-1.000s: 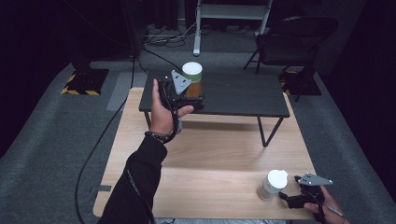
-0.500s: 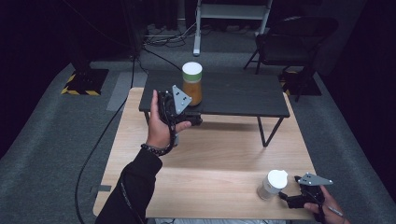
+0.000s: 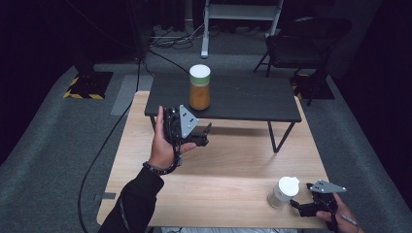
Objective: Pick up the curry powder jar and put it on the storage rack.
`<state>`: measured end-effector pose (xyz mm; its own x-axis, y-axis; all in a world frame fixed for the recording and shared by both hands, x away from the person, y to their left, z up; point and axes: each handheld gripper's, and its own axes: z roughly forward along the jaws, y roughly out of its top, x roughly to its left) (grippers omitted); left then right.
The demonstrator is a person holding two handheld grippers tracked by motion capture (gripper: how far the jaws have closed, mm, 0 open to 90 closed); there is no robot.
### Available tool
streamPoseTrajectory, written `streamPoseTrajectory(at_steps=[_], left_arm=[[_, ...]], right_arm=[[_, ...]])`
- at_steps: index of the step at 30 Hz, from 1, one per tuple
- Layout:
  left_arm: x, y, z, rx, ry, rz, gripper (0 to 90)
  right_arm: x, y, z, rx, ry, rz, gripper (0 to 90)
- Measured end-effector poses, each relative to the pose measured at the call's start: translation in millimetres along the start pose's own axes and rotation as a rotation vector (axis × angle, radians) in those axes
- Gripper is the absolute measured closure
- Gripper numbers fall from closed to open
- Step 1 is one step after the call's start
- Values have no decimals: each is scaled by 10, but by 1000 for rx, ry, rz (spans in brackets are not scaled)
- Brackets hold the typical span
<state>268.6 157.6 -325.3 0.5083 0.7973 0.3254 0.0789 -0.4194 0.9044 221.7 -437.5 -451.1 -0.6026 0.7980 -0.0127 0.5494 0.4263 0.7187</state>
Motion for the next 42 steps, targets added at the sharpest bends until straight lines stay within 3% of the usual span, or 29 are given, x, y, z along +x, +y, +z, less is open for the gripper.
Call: streamPoseTrajectory(at_steps=[8,15,23,34,36,42], left_arm=[[-62,-212,-23,27,-30,-1,6],[-56,-402,-60,16,-95,-82,6],[-116,-586,-94,49,-127,-85,6],[-249,-823,-82,122,-137,-50,6],[-223,-898,-73,138,-159,-87,6],[-251,-1018,-84,201,-153,-58,7]], right_arm=[[0,0,0,0,0,0,0],[1,0,0,0,0,0,0],[1,0,0,0,0,0,0],[1,-1,0,0,-1,0,0],[2,-1,-1,0,-1,0,0],[3,-1,-1,0,-1,2,0]])
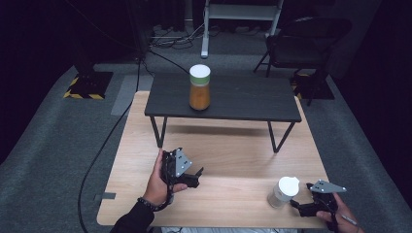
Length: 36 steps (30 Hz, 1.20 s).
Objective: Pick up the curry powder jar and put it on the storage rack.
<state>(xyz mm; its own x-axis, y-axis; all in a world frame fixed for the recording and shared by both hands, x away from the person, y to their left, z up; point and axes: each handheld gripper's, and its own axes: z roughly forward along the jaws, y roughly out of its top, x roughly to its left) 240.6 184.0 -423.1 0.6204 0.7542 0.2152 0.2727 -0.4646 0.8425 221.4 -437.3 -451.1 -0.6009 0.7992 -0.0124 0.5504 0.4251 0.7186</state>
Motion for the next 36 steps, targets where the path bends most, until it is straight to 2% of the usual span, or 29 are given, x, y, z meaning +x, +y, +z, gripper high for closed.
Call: streamPoseTrajectory(at_steps=[7,11,16,27,32,36], left_arm=[[11,-100,-1,44,1,11,10],[5,-167,8,78,16,39,14],[28,-259,6,126,21,54,13],[199,-392,-33,196,20,17,14],[326,-446,-43,224,-19,-10,14],[375,-487,-55,233,-31,-21,14]], right_arm=[[1,0,0,0,-1,0,0],[1,-1,-1,0,-1,1,0],[3,-2,-3,0,-2,2,0],[3,0,-3,2,-2,2,0],[3,1,-4,2,-2,3,0],[2,0,-3,2,-2,2,0]])
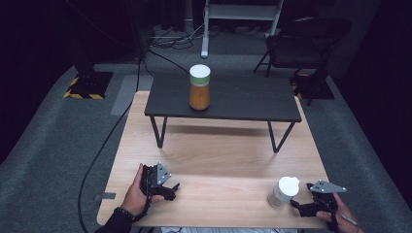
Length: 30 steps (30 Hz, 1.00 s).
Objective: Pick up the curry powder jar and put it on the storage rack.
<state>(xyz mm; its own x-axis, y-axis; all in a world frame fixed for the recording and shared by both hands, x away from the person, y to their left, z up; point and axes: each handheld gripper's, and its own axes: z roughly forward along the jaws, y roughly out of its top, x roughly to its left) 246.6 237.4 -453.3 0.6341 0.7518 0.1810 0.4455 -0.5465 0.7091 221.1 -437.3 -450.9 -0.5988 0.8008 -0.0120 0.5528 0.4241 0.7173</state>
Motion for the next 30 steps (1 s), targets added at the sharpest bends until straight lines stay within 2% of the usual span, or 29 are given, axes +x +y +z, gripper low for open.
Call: streamPoseTrajectory(at_steps=[3,8,13,16,30], left_arm=[[35,-23,-11,2,-4,-15,14],[163,-65,-11,7,-38,-61,9],[295,-75,-3,26,-81,-115,7],[378,-61,19,45,-110,-163,7],[385,-62,21,45,-112,-161,4]], right_arm=[[0,0,0,0,0,0,0],[1,0,0,0,0,0,0],[1,0,0,0,0,0,0],[0,0,0,0,0,0,0],[0,-3,-2,0,0,-1,0]])
